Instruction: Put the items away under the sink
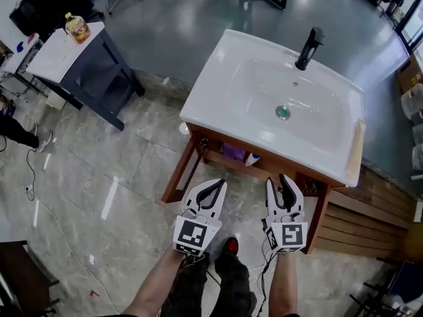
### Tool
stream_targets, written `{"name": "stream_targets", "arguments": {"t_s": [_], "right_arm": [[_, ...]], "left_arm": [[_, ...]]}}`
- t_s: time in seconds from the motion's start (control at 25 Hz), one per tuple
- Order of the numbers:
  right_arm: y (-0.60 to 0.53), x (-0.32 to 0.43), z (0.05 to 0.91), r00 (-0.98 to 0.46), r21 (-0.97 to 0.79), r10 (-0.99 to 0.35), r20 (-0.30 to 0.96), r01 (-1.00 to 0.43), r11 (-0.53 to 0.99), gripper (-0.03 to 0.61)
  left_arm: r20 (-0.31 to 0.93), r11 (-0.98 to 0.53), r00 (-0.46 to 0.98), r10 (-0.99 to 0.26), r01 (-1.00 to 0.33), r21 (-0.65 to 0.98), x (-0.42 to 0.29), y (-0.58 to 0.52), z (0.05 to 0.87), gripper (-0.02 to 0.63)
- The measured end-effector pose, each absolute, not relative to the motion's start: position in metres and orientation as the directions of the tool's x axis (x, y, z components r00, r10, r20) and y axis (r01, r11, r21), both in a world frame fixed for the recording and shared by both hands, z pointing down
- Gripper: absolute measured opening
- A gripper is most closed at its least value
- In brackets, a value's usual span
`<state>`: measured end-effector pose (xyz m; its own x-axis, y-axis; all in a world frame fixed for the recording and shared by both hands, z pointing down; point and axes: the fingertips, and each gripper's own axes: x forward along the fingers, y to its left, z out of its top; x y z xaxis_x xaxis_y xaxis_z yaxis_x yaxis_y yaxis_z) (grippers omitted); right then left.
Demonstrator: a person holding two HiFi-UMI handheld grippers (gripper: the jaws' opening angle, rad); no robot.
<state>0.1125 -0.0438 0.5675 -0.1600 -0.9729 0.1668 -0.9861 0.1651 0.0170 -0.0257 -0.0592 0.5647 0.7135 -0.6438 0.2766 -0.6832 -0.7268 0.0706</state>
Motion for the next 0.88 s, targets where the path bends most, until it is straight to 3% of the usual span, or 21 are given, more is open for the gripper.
{"name": "stream_targets", "arguments": {"t_s": [0.88], "right_arm": [[0.015,0.132,0.355,0.008,0.062,-0.994,0.106,-0.998,-0.002,0.056]], "left_arm": [[0.195,-0.777,0.765,-0.614,-0.630,0.021,-0.027,-0.042,0.353,0.006]]}}
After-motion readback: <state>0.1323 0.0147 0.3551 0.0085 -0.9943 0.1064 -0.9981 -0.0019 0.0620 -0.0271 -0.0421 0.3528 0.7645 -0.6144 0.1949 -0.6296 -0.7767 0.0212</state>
